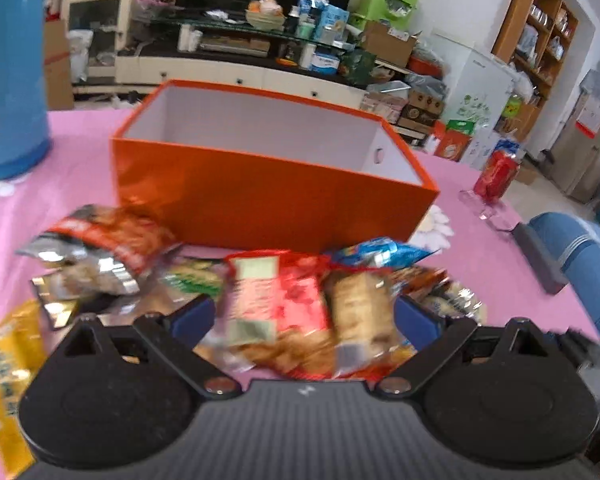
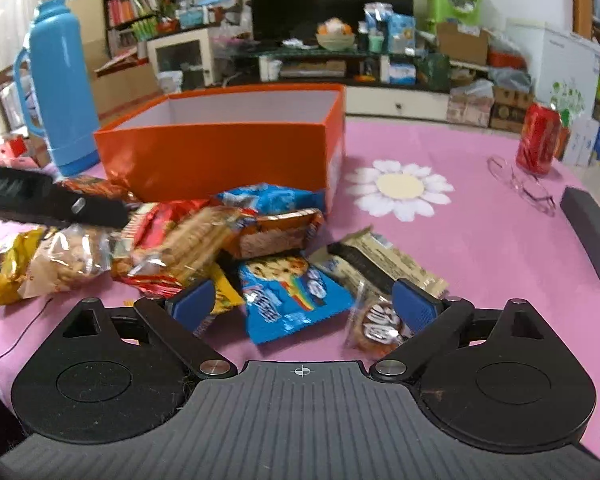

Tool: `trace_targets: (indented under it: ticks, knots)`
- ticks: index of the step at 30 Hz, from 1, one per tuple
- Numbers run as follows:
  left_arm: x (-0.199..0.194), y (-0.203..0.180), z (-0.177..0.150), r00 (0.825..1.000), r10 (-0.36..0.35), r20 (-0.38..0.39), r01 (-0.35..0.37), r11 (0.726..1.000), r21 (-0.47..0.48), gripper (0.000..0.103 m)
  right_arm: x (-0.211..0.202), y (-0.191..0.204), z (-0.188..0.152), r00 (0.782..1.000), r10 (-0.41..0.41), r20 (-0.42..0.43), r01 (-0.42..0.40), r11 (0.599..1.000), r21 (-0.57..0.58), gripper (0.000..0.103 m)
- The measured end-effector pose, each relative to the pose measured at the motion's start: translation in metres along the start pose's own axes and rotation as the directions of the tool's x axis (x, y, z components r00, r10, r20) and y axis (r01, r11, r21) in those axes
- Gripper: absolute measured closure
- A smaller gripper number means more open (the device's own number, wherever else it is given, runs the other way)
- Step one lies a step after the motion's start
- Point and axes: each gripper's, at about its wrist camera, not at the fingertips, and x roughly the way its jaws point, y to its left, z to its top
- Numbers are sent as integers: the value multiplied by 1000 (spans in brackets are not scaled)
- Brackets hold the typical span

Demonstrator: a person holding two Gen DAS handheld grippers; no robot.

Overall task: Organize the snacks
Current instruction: 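Grasp clear wafer-stick packet with right gripper while left grasps yellow egg-pie bag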

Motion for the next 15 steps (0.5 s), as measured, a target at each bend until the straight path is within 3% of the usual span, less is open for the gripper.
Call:
trace_targets:
  ticks: [2, 7, 9, 12, 13, 15]
  knots:
    - [7, -8, 1, 999, -43, -11, 43, 999, 0, 17, 3, -3, -1, 999, -36, -15, 36, 999, -12, 18]
    - [26, -30, -1, 997, -58, -46, 61, 996, 62, 28, 4, -20, 0, 993, -104, -46, 104, 995, -11, 17]
    - [37, -38, -3, 996, -48, -69, 54, 995, 84, 36, 3, -33, 0, 991, -115, -61, 118, 992, 36, 16]
    - [42, -49, -4, 998, 8, -64, 2, 988, 157, 56, 0, -55, -1, 990, -122, -70, 130, 984, 119, 15]
    - [40, -50, -6, 997, -8, -74, 20, 987, 158, 65, -1, -61, -2, 990, -122, -72, 131, 980, 147, 15]
    - [35, -46, -12, 991, -75, -115, 88, 989, 118, 68, -2, -73, -4, 991, -112, -76, 126, 972, 201, 14]
